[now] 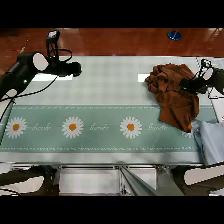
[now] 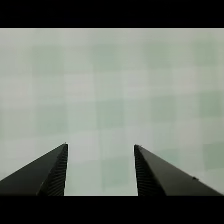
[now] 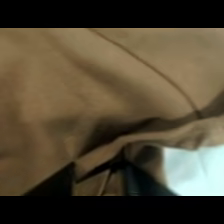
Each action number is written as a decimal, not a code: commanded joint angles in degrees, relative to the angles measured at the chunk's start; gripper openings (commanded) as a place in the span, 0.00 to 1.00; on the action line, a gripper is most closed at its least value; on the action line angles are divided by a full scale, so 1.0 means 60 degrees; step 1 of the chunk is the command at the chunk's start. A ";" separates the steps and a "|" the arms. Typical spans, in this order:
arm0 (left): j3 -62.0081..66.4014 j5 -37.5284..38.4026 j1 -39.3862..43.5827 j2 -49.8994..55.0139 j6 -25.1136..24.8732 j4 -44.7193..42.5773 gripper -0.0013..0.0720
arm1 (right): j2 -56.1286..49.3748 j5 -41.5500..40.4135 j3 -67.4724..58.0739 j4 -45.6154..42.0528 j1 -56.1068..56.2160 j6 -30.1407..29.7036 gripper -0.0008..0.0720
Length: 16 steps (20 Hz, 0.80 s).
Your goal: Fold the shirts.
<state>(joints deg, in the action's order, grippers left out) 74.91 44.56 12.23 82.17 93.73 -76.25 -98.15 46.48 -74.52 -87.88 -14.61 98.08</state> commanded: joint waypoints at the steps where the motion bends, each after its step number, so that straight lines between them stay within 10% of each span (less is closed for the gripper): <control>1: 0.0011 0.0040 -0.0146 -0.0040 -0.0029 0.1147 0.70 | -0.0197 0.1035 0.0011 0.1355 0.0229 -0.1417 0.25; 2: 0.0011 0.0211 -0.0233 -0.0076 -0.0029 0.1293 0.70 | -0.0095 0.1177 0.0011 0.1592 0.0386 -0.1770 0.04; 10: -0.0168 0.3228 -0.1719 -0.2157 -0.0514 0.1406 0.70 | 0.2565 0.1257 -0.1847 0.2408 0.1479 -0.2911 0.04; 16: -0.2947 0.2896 -0.1676 -0.5497 -0.1457 0.3082 0.70 | 0.4605 0.1417 -0.5406 0.2554 0.1880 -0.3075 0.04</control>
<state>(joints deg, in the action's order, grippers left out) 64.34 61.89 2.52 57.58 88.44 -62.54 -75.77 54.70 -97.62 -73.56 -4.36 80.71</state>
